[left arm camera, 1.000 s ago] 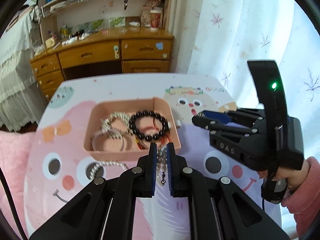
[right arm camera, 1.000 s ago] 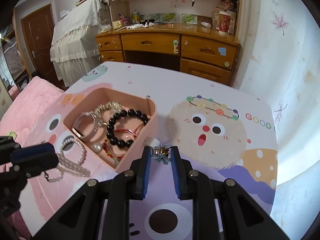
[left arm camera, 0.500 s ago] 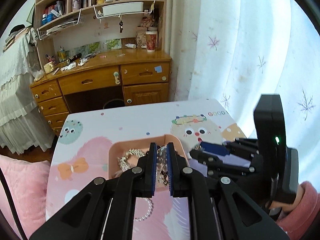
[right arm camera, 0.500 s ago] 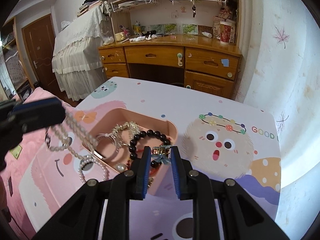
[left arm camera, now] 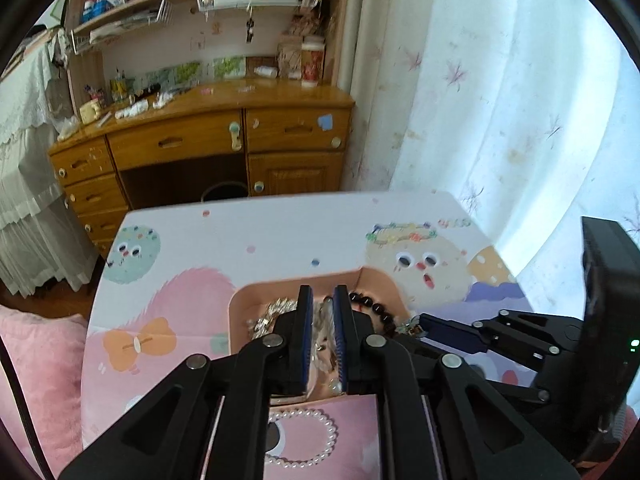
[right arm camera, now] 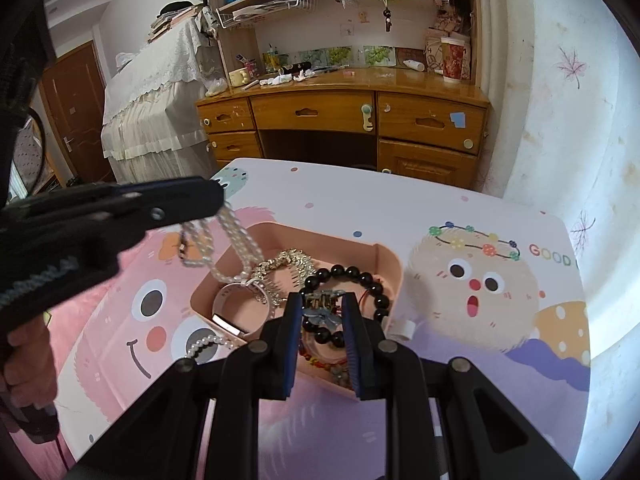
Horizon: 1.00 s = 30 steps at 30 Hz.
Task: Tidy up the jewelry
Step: 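Carry the necklace and charm into the pink box while both tools open to release, then grasp the pearl bracelet with the right tool and lift it over the pink box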
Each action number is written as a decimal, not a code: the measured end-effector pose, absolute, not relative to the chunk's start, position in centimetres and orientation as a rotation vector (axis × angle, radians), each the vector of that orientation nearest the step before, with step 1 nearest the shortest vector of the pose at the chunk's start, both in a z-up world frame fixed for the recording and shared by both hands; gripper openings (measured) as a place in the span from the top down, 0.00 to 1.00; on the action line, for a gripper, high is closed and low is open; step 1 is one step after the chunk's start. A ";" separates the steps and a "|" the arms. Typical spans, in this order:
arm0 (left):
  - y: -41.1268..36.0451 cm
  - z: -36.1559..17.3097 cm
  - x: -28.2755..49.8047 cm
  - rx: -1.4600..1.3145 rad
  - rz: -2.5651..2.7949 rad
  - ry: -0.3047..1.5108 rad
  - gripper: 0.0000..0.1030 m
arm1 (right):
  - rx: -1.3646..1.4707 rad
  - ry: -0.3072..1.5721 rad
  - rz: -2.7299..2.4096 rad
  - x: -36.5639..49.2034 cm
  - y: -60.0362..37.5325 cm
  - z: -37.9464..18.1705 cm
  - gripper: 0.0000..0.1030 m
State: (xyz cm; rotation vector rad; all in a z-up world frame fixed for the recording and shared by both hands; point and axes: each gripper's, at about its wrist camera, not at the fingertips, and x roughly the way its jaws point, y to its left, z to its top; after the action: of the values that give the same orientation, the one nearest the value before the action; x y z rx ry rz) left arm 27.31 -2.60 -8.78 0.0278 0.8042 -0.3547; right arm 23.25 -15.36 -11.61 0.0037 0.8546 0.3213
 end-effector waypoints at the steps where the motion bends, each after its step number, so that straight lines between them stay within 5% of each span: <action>1: -2.5 -9.2 27.7 0.037 -0.343 0.832 0.67 | 0.013 0.874 0.314 23.3 -15.2 -11.9 0.77; 3: -1.8 -9.7 28.0 0.038 -0.306 0.850 0.53 | 0.040 0.920 0.294 23.5 -15.1 -12.6 0.57; 7: 0.1 -9.9 28.2 0.004 -0.304 0.866 0.31 | 0.055 0.931 0.289 23.0 -14.8 -13.0 0.57; 12: 2.7 -10.6 28.5 -0.003 -0.235 0.907 0.22 | 0.085 0.947 0.288 22.3 -14.1 -13.4 0.57; 23: 9.2 -14.2 27.5 -0.037 -0.121 1.055 0.16 | 0.155 1.092 0.255 21.4 -10.4 -17.5 0.58; 30: 11.1 -16.6 25.9 -0.053 -0.139 1.143 0.16 | 0.070 1.126 0.209 21.3 -8.1 -19.1 0.78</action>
State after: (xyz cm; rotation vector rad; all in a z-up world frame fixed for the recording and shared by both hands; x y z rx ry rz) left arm 25.87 11.15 -16.58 -0.0531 1.1435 -0.1387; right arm 21.27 -8.09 -19.05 0.0697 1.1255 0.2094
